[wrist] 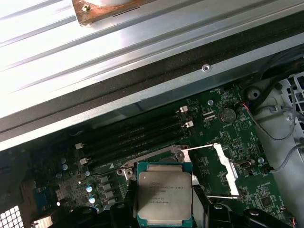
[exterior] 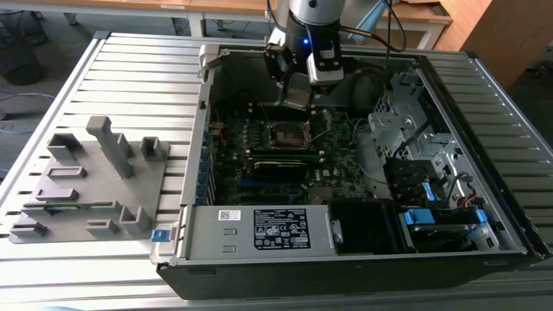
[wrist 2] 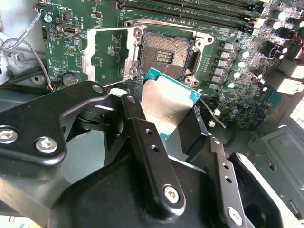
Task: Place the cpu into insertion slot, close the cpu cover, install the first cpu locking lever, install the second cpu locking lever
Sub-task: 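Place the cpu into insertion slot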
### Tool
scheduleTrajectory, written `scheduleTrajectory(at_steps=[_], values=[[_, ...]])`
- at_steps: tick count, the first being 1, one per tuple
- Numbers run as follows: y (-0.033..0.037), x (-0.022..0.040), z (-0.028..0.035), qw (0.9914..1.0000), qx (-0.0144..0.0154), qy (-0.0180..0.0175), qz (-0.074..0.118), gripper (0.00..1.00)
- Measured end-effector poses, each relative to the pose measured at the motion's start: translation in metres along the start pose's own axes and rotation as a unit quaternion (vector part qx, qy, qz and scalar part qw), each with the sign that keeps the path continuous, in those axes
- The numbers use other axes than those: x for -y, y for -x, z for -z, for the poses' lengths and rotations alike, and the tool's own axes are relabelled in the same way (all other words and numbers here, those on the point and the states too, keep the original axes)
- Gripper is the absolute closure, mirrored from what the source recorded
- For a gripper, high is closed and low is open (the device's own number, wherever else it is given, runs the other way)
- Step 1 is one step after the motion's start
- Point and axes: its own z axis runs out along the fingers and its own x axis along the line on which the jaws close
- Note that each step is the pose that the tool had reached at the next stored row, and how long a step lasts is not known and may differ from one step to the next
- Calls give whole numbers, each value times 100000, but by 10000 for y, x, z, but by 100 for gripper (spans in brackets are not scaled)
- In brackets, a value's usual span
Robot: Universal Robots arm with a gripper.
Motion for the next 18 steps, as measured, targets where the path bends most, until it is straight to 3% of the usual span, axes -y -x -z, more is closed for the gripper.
scheduleTrajectory(at_steps=[11, 18], values=[[0, 0, 0, 100000, 4, 3, -56, 46], [0, 0, -3, 99991, 115, 20, -1316, 46]])
